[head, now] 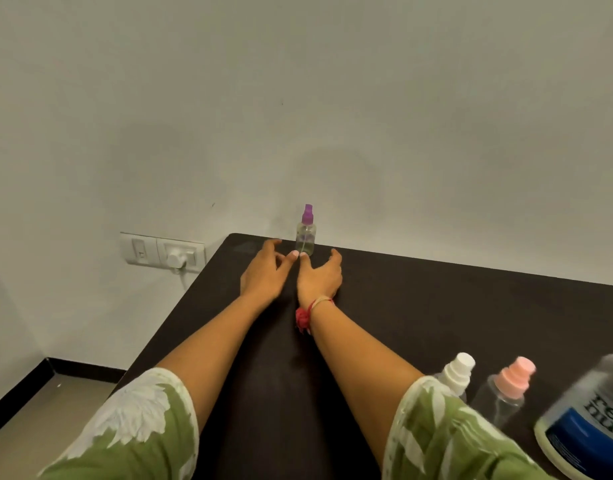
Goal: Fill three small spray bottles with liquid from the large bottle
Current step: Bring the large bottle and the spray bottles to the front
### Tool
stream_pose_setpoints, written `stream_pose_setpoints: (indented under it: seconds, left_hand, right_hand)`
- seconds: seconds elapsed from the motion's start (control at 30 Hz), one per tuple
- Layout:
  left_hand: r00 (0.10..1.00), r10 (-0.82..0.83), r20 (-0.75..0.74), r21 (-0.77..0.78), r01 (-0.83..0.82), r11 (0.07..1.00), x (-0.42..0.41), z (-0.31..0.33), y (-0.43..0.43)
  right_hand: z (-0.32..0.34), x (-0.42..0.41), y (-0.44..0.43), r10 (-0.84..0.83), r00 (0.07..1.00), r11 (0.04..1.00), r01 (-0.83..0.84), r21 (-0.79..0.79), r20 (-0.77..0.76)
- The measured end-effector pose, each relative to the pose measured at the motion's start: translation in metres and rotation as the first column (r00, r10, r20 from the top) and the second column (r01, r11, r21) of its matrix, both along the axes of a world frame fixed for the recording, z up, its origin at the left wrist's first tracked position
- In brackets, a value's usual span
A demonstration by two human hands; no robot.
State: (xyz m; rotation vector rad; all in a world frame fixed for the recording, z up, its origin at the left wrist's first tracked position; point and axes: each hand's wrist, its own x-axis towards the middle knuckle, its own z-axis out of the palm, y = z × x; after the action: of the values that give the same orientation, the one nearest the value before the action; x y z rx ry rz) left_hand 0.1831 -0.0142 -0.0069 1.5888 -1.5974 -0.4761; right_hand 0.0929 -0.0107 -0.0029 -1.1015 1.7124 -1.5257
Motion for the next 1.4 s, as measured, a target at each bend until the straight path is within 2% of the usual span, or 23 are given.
stream_pose_setpoints:
  seconds: [0.2, 0.47, 0.57, 0.73, 0.9, 1.27, 1.4]
  left_hand:
    - [0.993, -0.041, 0.110, -0.037, 0.045, 0.998, 0.005, -0.008, -0.027]
    - [0.999, -0.029, -0.017, -0.051, 0.028, 0.998, 0.007, -0.011, -0.030]
    - [0.988, -0.058, -0.143, -0.015, 0.057, 0.998, 0.007, -0.006, -0.025]
    - [0.958, -0.067, -0.277, 0.063, 0.088, 0.994, 0.004, 0.004, -0.009]
    - [0.864, -0.043, -0.502, 0.132, 0.126, 0.983, 0.003, 0.009, 0.015]
    - [0.859, -0.055, -0.509, 0.148, 0.151, 0.977, -0.011, 0.010, 0.130]
    - [0.885, -0.032, -0.465, 0.108, 0.093, 0.990, -0.021, 0.004, 0.171]
  right_hand:
    - [-0.001, 0.001, -0.046, 0.043, 0.994, 0.999, -0.045, -0.013, -0.104]
    - [0.000, 0.004, -0.060, 0.005, 0.988, 0.999, -0.010, -0.034, -0.153]
    - [0.002, 0.001, -0.050, 0.037, 0.992, 0.997, -0.044, -0.056, -0.124]
    - [0.002, 0.001, -0.016, 0.094, 0.977, 0.992, -0.109, -0.067, -0.190]
    - [0.001, 0.006, 0.034, 0.154, 0.954, 0.982, -0.177, -0.068, -0.259]
    - [0.005, -0.022, 0.149, 0.311, 0.916, 0.950, -0.309, 0.046, -0.254]
    - [0.006, -0.033, 0.189, 0.332, 0.906, 0.943, -0.326, 0.069, -0.261]
